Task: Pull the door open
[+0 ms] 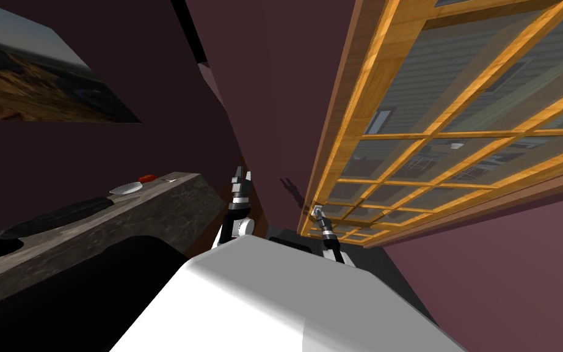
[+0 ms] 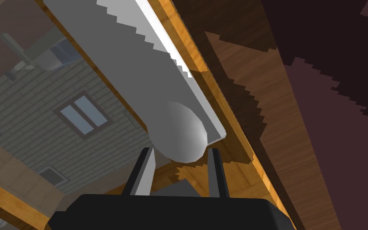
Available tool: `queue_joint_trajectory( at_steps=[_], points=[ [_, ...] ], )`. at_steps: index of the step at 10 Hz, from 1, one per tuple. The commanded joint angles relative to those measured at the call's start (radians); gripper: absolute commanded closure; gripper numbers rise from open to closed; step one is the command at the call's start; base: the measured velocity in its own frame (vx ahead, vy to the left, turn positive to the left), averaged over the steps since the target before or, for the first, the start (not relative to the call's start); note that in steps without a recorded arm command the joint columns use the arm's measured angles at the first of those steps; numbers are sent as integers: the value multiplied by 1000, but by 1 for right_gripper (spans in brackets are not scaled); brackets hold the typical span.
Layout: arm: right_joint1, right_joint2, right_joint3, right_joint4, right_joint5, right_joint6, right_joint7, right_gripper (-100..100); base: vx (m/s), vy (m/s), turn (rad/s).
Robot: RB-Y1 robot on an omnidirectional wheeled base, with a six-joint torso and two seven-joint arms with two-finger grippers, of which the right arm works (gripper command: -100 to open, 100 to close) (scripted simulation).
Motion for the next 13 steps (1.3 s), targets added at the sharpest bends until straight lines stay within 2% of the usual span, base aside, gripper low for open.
queue_joint_trajectory(
  at_steps=[1, 5, 6, 8, 10, 12, 13],
  points=[
    [6, 7, 13, 15, -10, 1, -47, 100, -25, -10, 66],
    [7, -4, 13, 20, -51, -2, -143, 100, -35, 0, 107],
    [7, -4, 13, 20, -51, -2, -156, 100, -32, -4, -24],
    [7, -12, 12, 24, -80, -3, -217, 100, -34, 5, 100],
    [7, -12, 12, 24, -80, -3, -231, 100, -18, -6, 18],
    [8, -21, 12, 27, -110, -5, -295, 100, -31, -1, 109],
    [8, -21, 12, 27, -110, -5, -312, 100, -32, -5, 28]
  ],
)
